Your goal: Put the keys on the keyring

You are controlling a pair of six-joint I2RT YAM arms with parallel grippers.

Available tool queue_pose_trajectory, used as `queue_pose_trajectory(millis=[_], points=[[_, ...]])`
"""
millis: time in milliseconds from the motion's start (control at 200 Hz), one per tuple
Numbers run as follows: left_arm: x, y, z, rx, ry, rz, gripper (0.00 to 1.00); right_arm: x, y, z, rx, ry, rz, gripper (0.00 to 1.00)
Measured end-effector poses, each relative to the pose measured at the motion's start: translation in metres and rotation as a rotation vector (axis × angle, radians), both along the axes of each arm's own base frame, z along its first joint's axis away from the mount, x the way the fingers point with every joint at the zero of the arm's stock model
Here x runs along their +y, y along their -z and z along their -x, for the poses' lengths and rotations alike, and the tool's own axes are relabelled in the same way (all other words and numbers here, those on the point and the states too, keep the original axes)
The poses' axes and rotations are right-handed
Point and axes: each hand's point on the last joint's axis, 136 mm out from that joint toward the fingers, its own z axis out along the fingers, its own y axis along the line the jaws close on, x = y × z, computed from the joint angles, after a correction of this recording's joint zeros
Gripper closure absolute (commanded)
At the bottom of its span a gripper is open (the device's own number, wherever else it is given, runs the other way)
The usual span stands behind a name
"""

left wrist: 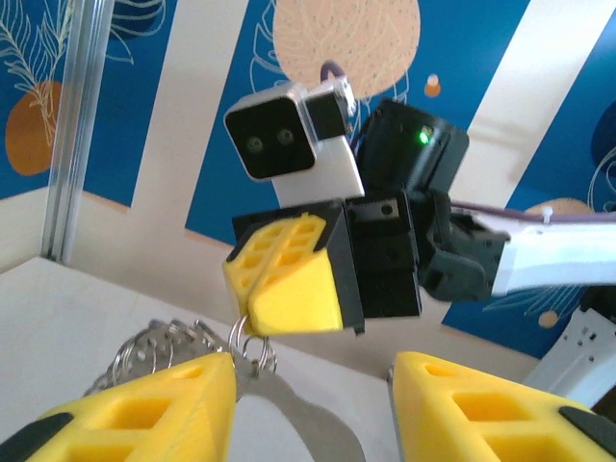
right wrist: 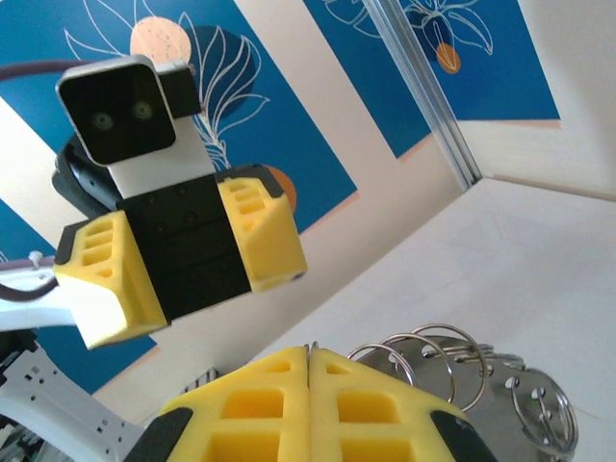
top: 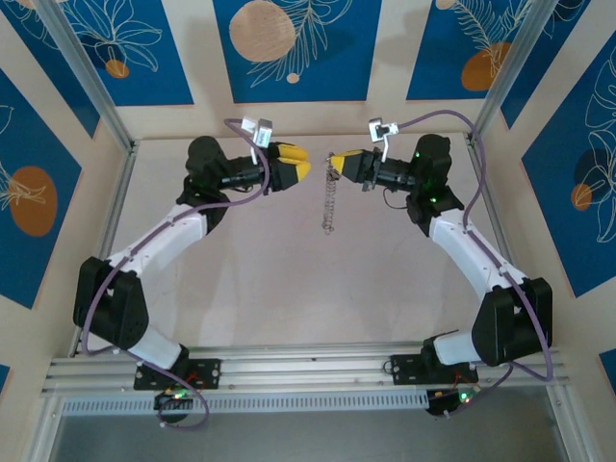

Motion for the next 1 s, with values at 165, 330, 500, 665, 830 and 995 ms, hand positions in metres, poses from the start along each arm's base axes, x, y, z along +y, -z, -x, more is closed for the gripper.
queue_pose_trajectory(millis=[165,330,500,665,830,995], points=[[0.0,0.0,0.003,-0.046,0.016,-0.089,0.51,-0.006,-0.007,0.005,-0.027,-0.038,0.056,1.0],[0.0,0.005,0.008,-0.063,0.04,-0.163,0.6,-0.003,-0.015,0.016,-0.06,-0.11,0.087,1.0],[0.0,0.008,0.011,-0.076,0.069,-0.2,0.64,0.004,-0.006,0.021,-0.042,-0.176,0.103,1.0],[-0.002,0.016,0.01,-0.059,0.091,-0.229,0.64,0.013,0.004,0.026,-0.014,-0.227,0.111,1.0],[-0.004,0.022,0.011,-0.044,0.114,-0.25,0.62,0.021,0.005,0.03,-0.014,-0.255,0.115,1.0],[-0.005,0.031,0.013,-0.021,0.128,-0.268,0.62,0.027,0.004,0.034,-0.024,-0.277,0.115,1.0]])
